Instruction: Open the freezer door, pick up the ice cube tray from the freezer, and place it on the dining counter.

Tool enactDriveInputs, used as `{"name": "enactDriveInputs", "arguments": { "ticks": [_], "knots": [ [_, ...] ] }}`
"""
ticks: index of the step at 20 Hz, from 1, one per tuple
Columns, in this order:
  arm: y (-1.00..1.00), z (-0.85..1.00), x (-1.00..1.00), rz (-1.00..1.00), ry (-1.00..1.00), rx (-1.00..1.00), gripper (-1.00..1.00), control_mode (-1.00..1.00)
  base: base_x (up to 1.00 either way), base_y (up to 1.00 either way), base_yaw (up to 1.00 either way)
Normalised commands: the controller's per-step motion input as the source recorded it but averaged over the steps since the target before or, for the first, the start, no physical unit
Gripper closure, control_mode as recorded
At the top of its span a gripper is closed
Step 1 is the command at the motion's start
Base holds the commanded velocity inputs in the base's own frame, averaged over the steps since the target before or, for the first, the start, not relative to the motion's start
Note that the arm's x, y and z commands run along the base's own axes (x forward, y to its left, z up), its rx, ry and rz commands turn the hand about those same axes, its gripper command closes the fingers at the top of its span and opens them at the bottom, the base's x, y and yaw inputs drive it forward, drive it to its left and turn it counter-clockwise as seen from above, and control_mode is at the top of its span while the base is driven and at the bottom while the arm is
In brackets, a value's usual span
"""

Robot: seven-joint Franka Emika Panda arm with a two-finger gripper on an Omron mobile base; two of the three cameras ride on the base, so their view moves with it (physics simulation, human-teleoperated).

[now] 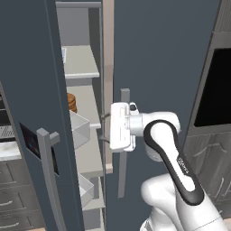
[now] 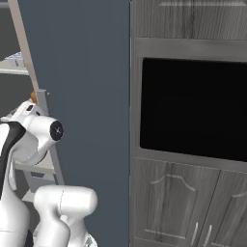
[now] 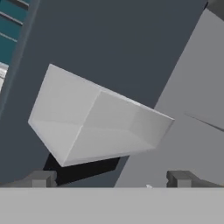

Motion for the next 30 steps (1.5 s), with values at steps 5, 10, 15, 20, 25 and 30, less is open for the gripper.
{"name": "enactDriveInputs", "arguments": {
  "ticks": [5, 10, 15, 20, 25, 30],
  "knots": [
    [0.28, 0.0, 0.19, 0.0, -0.04, 0.0, -1.0, -1.0, 0.0, 0.0, 0.0],
    [0.26, 0.0, 0.15, 0.0, -0.01, 0.01, -1.0, -1.0, 0.0, 0.0, 0.0],
    [0.27, 0.0, 0.09, 0.0, 0.0, 0.01, -1.0, -1.0, 0.0, 0.0, 0.0],
    [0.35, 0.0, 0.01, 0.0, 0.0, 0.0, -1.0, -1.0, 0.0, 0.0, 0.0],
    [0.45, 0.0, 0.0, 0.0, 0.0, 0.0, -1.0, -1.0, 0.0, 0.0, 0.0],
    [0.54, 0.0, 0.0, 0.0, 0.0, 0.0, -1.0, -1.0, 0.0, 0.0, 0.0]
  ]
}}
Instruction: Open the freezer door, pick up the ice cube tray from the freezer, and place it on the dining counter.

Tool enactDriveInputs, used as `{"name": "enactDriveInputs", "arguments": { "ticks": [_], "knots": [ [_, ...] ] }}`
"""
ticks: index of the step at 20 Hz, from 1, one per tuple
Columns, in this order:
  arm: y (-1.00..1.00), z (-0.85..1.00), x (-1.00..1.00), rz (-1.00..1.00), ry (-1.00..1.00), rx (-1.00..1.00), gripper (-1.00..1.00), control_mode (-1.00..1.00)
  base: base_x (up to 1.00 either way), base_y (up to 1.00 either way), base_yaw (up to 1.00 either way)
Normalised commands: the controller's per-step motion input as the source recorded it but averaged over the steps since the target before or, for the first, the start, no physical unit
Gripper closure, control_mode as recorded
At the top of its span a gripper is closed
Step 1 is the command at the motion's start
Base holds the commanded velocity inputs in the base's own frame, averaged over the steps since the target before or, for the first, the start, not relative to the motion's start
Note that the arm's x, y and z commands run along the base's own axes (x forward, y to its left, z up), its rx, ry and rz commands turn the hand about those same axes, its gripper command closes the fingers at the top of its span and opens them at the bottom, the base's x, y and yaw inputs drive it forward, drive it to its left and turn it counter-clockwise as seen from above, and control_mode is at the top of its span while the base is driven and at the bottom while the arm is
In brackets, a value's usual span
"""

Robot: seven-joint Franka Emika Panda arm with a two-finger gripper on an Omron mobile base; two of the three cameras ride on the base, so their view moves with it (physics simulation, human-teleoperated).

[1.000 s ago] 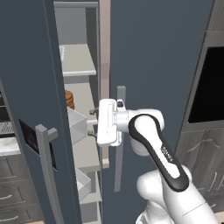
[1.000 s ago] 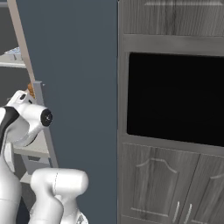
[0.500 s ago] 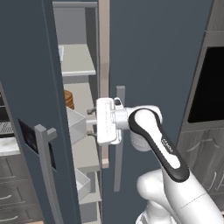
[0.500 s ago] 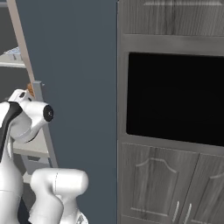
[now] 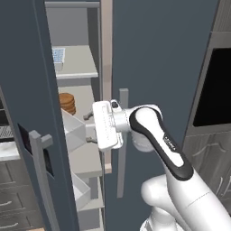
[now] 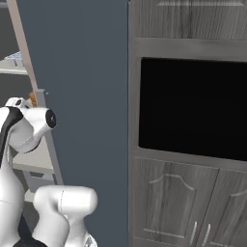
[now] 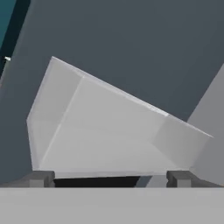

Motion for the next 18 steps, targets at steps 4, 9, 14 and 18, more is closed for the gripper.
{"name": "enactDriveInputs", "arguments": {
  "ticks": [4, 9, 14, 18],
  "knots": [
    [0.62, 0.0, 0.0, 0.0, 0.0, 0.0, -1.0, -1.0, 0.0, 0.0, 0.0],
    [0.61, 0.0, -0.01, 0.0, 0.0, 0.0, -1.0, -1.0, 0.0, 0.0, 0.0],
    [0.56, 0.0, -0.02, 0.0, 0.0, 0.0, -1.0, -1.0, 0.0, 0.0, 0.0],
    [0.55, -0.01, 0.0, 0.0, 0.0, 0.0, -1.0, -1.0, 0.0, 0.0, 0.0]
  ]
}}
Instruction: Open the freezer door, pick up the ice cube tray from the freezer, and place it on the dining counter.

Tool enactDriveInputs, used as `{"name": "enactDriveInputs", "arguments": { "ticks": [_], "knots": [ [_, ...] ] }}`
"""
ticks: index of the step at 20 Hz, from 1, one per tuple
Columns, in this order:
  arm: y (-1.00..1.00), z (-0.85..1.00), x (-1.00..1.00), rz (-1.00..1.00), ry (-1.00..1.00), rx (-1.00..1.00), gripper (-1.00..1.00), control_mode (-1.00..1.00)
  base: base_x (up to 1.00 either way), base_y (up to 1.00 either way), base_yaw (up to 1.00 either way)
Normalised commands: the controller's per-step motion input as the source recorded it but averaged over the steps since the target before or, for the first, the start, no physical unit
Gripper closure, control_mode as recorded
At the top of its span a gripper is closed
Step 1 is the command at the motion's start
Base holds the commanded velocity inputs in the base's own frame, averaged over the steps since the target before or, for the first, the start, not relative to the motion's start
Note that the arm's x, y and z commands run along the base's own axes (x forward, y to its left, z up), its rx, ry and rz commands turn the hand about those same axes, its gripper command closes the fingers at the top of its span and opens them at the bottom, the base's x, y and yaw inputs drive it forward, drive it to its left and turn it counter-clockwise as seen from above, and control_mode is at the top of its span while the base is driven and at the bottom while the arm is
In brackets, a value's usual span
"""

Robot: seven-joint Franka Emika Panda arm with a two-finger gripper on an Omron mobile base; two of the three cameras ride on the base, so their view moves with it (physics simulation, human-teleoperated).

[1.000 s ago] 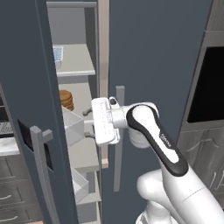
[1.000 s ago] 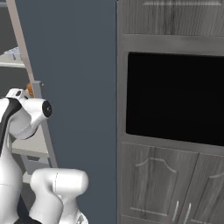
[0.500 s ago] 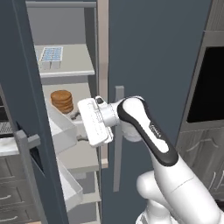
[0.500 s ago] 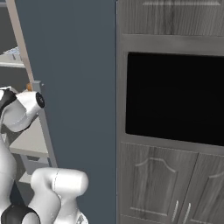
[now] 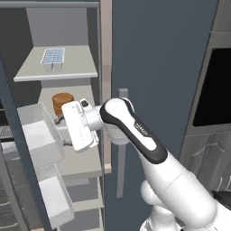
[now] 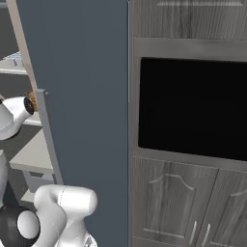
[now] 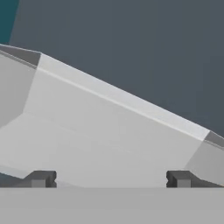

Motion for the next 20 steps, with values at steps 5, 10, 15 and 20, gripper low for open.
{"name": "enactDriveInputs", "arguments": {
  "ticks": [5, 10, 15, 20],
  "knots": [
    [0.53, -0.02, 0.0, 0.0, 0.0, 0.0, -1.0, -1.0, 0.0, 0.0, 0.0],
    [0.43, 0.0, -0.01, 0.0, 0.0, 0.0, -1.0, -1.0, 0.0, 0.0, 0.0],
    [0.35, 0.0, -0.07, 0.0, 0.0, 0.0, -1.0, -1.0, 0.0, 0.0, 0.0],
    [0.27, 0.0, -0.18, 0.0, 0.0, 0.0, -1.0, -1.0, 0.0, 0.0, 0.0]
  ]
}}
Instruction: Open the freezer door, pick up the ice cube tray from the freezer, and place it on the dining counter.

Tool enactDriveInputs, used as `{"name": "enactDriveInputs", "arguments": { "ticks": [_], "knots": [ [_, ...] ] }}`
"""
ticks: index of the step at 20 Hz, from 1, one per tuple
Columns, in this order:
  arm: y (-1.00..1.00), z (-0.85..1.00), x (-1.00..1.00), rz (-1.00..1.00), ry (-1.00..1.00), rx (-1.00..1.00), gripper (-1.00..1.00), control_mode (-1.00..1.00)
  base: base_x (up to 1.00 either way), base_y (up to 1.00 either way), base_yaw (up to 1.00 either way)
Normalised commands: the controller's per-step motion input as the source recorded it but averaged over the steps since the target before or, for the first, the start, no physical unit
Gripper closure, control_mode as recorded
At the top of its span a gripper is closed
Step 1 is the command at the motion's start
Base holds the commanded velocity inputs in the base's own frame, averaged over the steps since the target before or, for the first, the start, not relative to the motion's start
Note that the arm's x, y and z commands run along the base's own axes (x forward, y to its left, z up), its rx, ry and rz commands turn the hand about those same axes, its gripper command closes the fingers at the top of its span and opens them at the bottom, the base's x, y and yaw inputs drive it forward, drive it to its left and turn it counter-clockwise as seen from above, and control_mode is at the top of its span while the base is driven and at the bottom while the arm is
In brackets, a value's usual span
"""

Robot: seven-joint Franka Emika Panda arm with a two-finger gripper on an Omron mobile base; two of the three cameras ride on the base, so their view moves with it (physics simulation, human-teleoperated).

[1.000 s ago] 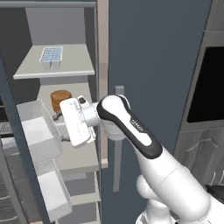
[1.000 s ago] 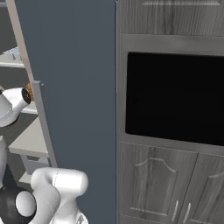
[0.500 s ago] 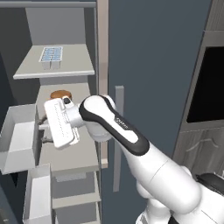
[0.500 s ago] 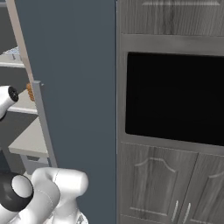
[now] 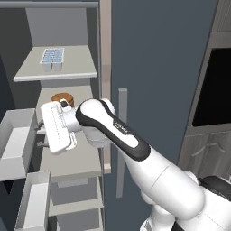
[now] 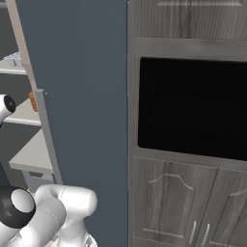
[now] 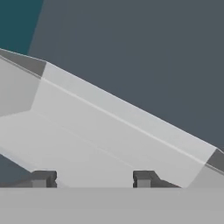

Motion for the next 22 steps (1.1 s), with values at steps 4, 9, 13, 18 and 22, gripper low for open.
{"name": "enactDriveInputs", "arguments": {
  "ticks": [4, 9, 13, 18, 22],
  "knots": [
    [0.06, 0.0, -0.23, -0.02, 0.0, 0.0, -1.0, -1.0, 0.0, 0.0, 0.0],
    [-0.16, 0.08, -0.33, -0.09, 0.0, 0.0, -1.0, -1.0, 0.0, 0.0, 0.0],
    [-0.36, 0.18, -0.35, -0.15, 0.0, 0.0, -1.0, -1.0, 0.0, 0.0, 0.0],
    [-0.73, 0.05, -0.45, -0.11, 0.01, 0.0, -1.0, -1.0, 0.0, 0.0, 0.0],
    [-0.7, 0.14, -0.2, -0.18, 0.09, 0.0, -1.0, -1.0, 0.0, 0.0, 0.0]
  ]
}}
